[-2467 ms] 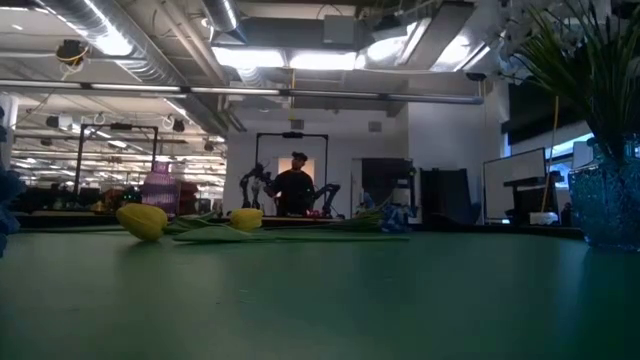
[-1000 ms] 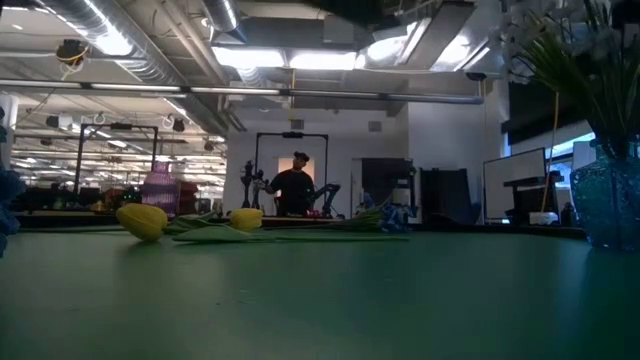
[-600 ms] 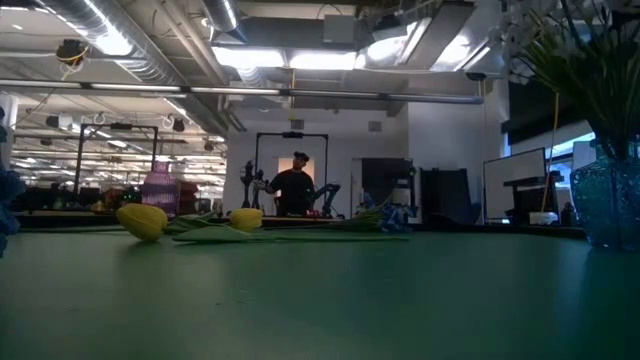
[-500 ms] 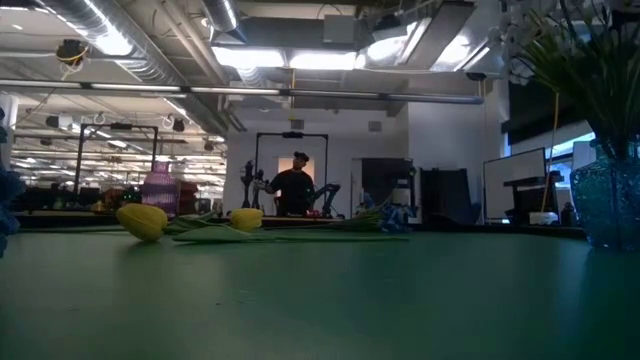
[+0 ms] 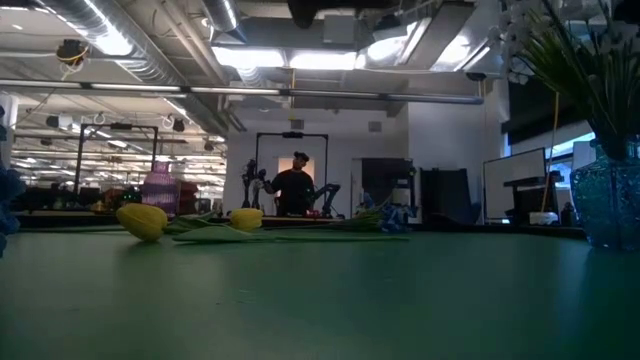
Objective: Sort flowers into vase by color
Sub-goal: Put the top red flower into the blue vase
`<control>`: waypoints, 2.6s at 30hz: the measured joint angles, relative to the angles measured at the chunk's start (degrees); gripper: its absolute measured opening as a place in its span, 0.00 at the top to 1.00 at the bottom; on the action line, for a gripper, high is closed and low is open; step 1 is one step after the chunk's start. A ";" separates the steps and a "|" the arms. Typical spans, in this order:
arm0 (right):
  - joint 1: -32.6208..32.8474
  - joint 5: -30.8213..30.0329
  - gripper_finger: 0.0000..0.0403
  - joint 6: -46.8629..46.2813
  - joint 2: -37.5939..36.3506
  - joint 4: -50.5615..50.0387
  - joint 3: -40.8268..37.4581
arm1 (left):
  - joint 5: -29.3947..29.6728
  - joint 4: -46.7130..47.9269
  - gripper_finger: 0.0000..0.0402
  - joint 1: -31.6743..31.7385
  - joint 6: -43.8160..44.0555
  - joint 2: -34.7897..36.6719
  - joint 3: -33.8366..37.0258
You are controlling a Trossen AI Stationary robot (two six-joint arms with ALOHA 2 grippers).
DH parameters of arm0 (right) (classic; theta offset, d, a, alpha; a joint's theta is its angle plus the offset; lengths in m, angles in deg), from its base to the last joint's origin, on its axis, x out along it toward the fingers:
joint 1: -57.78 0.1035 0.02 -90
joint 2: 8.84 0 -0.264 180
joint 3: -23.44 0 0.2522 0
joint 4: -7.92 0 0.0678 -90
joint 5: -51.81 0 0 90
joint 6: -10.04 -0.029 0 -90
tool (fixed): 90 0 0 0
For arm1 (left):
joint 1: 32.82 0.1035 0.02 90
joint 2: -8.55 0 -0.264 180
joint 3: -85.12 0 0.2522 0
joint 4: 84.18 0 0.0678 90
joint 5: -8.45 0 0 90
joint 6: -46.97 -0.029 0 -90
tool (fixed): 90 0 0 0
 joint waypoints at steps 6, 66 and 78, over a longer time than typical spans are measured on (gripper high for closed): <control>-0.01 -7.53 0.49 1.13 6.32 4.88 2.37 | 1.71 -3.59 0.67 -0.28 0.91 -2.21 -0.65; -15.15 -9.48 0.65 -18.24 12.83 2.74 -7.18 | 1.86 -11.87 0.65 -0.39 2.84 -8.14 -0.62; -18.37 -1.55 0.95 -15.06 8.53 1.25 -6.55 | 1.86 -11.82 0.65 -0.39 2.64 -8.14 -0.62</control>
